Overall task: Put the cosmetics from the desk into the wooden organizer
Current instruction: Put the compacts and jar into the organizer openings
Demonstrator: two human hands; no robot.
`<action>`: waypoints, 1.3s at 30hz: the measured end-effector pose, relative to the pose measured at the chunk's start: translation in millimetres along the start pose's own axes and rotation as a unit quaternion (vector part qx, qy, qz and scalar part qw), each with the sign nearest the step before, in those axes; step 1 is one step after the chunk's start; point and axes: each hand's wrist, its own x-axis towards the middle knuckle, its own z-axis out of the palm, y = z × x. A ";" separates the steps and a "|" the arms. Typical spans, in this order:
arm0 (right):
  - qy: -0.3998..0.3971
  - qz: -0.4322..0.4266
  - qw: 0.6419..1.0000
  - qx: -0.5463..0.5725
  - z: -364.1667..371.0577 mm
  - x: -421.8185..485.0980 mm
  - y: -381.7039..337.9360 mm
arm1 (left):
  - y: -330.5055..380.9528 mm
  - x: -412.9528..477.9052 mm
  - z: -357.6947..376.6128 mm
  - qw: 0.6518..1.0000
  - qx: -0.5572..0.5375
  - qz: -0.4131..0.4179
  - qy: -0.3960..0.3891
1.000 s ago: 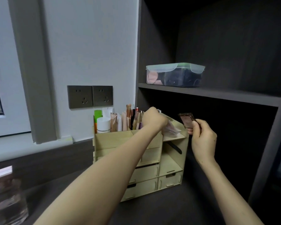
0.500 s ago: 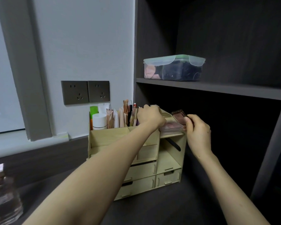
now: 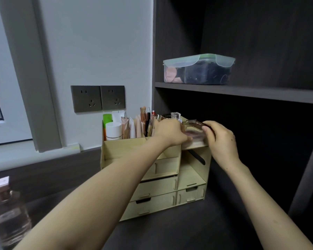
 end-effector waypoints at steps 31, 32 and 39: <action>-0.076 -0.091 0.990 0.081 -18.6 -41.6 -69.1 | -76.2 -100.1 -45.3 0.943 -0.282 -0.143 0.107; -0.141 -0.073 0.980 0.120 -21.2 -56.8 -83.7 | -78.8 -109.7 -46.2 0.943 -0.281 -0.143 0.102; -0.623 -0.113 0.770 0.076 1.2 -158.1 -132.6 | -92.1 -199.0 -56.6 0.948 -0.246 -0.172 0.103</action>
